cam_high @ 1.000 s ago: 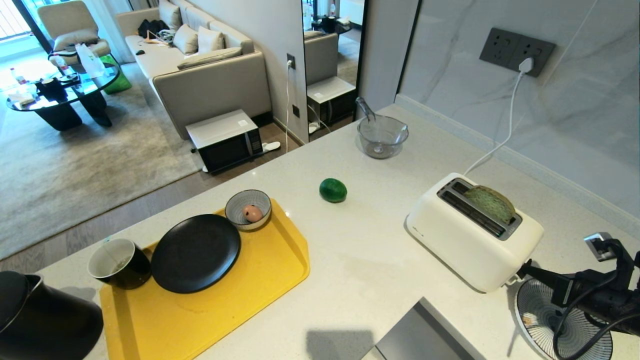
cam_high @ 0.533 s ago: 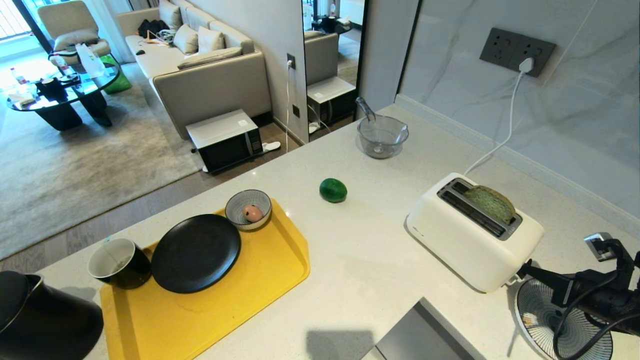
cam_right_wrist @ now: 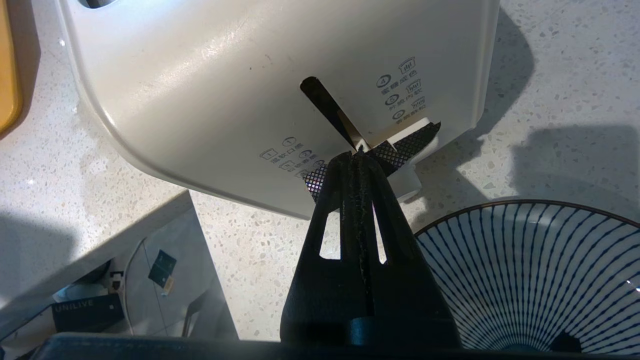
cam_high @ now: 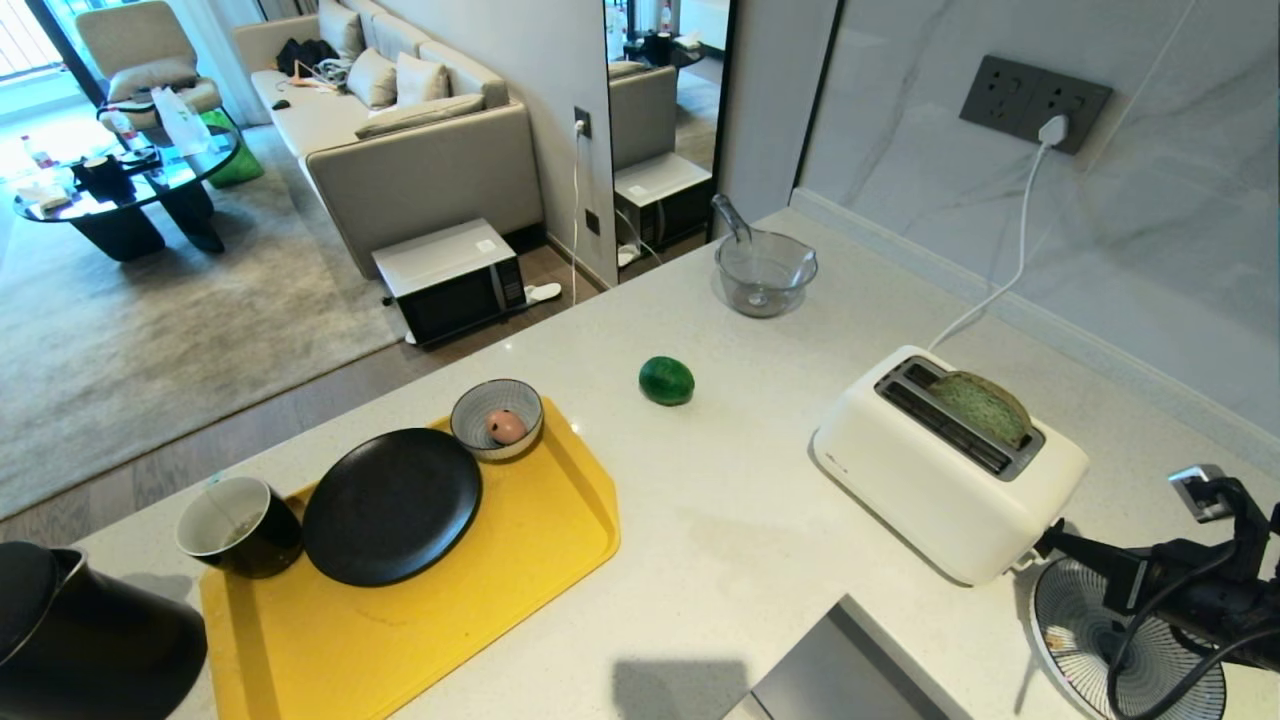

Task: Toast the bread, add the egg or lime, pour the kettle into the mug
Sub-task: Use a bread toaster

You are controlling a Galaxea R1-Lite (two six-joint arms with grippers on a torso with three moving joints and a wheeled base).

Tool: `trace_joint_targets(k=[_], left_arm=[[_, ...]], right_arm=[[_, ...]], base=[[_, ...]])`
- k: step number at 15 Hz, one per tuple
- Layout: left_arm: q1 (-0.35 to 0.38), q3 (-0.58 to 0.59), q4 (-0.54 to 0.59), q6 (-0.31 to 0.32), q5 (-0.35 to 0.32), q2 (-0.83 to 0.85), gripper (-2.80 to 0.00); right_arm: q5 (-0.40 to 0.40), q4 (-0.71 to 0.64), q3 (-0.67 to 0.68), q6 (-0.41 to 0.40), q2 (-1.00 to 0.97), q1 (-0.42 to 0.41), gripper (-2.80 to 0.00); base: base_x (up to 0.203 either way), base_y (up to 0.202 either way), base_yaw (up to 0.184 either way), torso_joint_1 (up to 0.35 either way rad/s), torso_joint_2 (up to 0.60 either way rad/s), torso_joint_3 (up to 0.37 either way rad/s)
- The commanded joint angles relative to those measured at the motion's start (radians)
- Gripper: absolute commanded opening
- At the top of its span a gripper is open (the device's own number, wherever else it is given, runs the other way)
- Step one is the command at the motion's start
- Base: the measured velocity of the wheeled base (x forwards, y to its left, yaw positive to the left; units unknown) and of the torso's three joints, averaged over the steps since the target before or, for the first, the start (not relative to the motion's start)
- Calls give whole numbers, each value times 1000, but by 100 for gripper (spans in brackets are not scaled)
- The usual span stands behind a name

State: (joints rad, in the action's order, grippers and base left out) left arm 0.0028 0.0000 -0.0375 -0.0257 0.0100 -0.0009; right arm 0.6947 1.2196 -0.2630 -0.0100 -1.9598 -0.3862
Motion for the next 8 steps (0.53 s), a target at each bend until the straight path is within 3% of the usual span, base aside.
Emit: trace_joint_targets(k=[1, 8], left_arm=[[0, 14, -1, 0, 1, -2, -280], [0, 14, -1, 0, 1, -2, -280]], right_arm=[[5, 8, 2, -1, 2, 0, -280], [5, 5, -1, -2, 2, 4, -280]], base=[[0, 0, 0, 0, 0, 0], [0, 0, 0, 0, 0, 0]])
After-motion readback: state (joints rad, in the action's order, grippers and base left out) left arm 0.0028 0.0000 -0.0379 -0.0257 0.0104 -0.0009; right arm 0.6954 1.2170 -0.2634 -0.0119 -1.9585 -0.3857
